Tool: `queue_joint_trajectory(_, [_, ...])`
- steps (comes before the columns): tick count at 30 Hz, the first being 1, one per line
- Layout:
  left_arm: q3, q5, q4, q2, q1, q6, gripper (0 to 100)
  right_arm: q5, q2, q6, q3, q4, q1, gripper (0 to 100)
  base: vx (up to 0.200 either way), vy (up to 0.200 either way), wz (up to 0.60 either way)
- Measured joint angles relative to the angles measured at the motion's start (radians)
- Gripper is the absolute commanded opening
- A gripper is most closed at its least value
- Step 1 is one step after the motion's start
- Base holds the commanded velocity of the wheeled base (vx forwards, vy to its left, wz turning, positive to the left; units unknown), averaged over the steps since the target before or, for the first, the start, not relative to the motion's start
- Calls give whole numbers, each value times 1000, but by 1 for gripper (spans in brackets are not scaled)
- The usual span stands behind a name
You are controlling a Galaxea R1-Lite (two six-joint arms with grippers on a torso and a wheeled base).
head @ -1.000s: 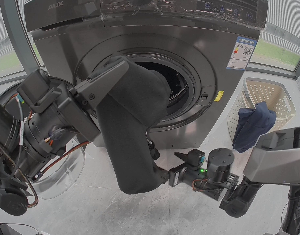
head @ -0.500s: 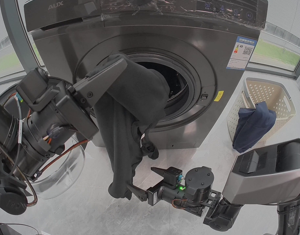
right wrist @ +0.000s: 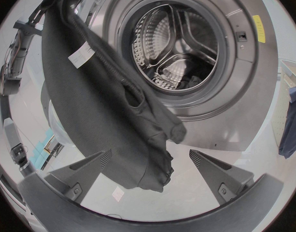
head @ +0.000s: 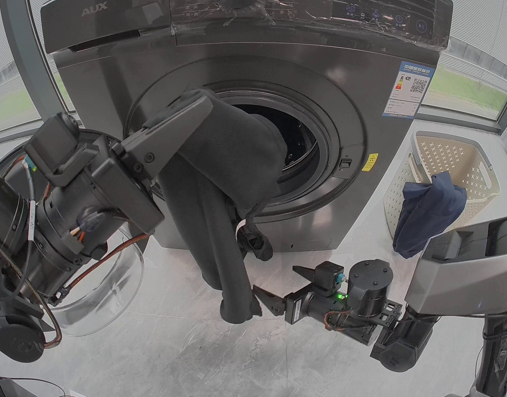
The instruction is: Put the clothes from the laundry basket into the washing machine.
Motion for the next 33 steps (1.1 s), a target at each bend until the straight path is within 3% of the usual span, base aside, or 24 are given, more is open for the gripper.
queue_joint_trajectory(10, [3,0,0,-3,-1,0,0,2,24,-14,-107,22,-41,100,0,0,0])
queue_joint_trajectory(24, [6,0,-3,-1,-1,1,0,4,64,-21,-171,24,72,100,0,0,0])
queue_joint_trajectory(33, [8,0,-3,-1,-1,1,0,5,84,-25,-240,24,70,100,0,0,0])
